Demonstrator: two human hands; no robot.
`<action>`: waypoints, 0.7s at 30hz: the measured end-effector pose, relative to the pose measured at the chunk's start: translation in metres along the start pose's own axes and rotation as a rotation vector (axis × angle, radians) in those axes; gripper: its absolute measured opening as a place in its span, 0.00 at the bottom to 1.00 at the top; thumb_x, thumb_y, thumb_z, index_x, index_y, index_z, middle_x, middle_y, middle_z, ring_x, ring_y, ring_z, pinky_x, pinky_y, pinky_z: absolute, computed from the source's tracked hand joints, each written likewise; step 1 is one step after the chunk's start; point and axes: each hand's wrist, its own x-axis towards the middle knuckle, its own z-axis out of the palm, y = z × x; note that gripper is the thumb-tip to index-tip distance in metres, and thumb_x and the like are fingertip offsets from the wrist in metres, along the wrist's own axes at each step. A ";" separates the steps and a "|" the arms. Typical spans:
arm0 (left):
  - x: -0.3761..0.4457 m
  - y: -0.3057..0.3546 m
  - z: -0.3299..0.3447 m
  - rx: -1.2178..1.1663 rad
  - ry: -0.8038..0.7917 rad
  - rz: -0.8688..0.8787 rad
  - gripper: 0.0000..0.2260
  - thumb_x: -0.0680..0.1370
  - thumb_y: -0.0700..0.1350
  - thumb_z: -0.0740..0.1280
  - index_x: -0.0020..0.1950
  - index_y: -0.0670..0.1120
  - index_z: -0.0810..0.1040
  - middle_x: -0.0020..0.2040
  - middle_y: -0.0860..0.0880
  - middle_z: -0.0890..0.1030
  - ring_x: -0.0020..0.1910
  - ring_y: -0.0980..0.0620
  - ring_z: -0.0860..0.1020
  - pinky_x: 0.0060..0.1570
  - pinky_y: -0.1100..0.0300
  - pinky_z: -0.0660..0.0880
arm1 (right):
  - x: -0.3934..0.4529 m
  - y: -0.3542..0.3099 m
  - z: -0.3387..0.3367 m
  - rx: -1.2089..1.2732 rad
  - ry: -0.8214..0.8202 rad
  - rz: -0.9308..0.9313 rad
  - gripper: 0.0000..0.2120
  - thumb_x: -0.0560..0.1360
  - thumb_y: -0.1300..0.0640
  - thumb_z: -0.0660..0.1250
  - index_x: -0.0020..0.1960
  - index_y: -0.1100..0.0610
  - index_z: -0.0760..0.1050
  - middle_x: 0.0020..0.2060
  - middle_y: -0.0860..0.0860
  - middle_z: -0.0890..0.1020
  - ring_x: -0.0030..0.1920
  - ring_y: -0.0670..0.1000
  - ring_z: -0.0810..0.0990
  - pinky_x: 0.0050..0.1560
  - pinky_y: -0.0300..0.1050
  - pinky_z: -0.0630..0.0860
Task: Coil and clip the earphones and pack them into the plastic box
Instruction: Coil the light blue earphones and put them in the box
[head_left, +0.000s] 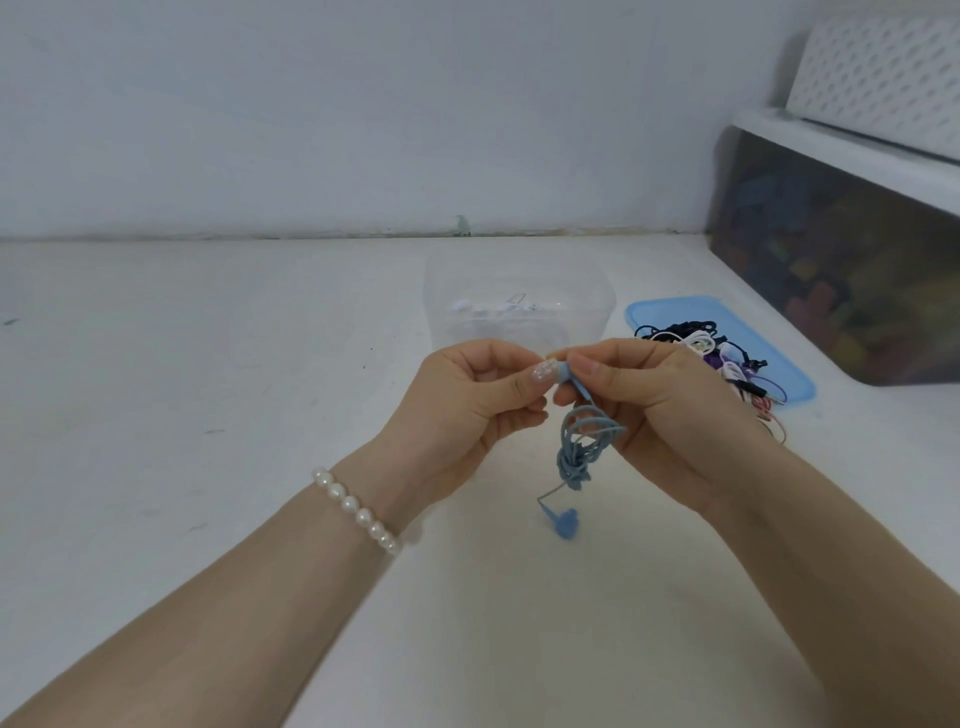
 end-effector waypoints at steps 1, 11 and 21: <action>0.001 -0.001 -0.001 0.003 -0.010 0.003 0.05 0.60 0.40 0.70 0.33 0.40 0.78 0.29 0.45 0.79 0.28 0.52 0.77 0.32 0.64 0.77 | 0.000 0.000 0.000 0.002 -0.004 -0.002 0.09 0.63 0.61 0.65 0.40 0.64 0.79 0.26 0.53 0.80 0.25 0.46 0.77 0.28 0.36 0.76; 0.000 0.001 0.008 0.091 -0.089 -0.096 0.29 0.64 0.62 0.60 0.52 0.39 0.78 0.43 0.44 0.83 0.43 0.47 0.81 0.49 0.53 0.78 | 0.001 -0.004 0.002 0.216 0.052 -0.105 0.12 0.66 0.59 0.64 0.45 0.65 0.77 0.27 0.51 0.80 0.27 0.47 0.79 0.30 0.38 0.77; -0.012 0.006 0.008 0.160 -0.278 -0.270 0.11 0.72 0.36 0.67 0.54 0.41 0.74 0.36 0.43 0.82 0.31 0.49 0.80 0.35 0.58 0.79 | 0.008 -0.021 -0.033 0.441 0.216 -0.210 0.05 0.72 0.60 0.62 0.43 0.59 0.76 0.32 0.52 0.81 0.33 0.47 0.82 0.37 0.38 0.78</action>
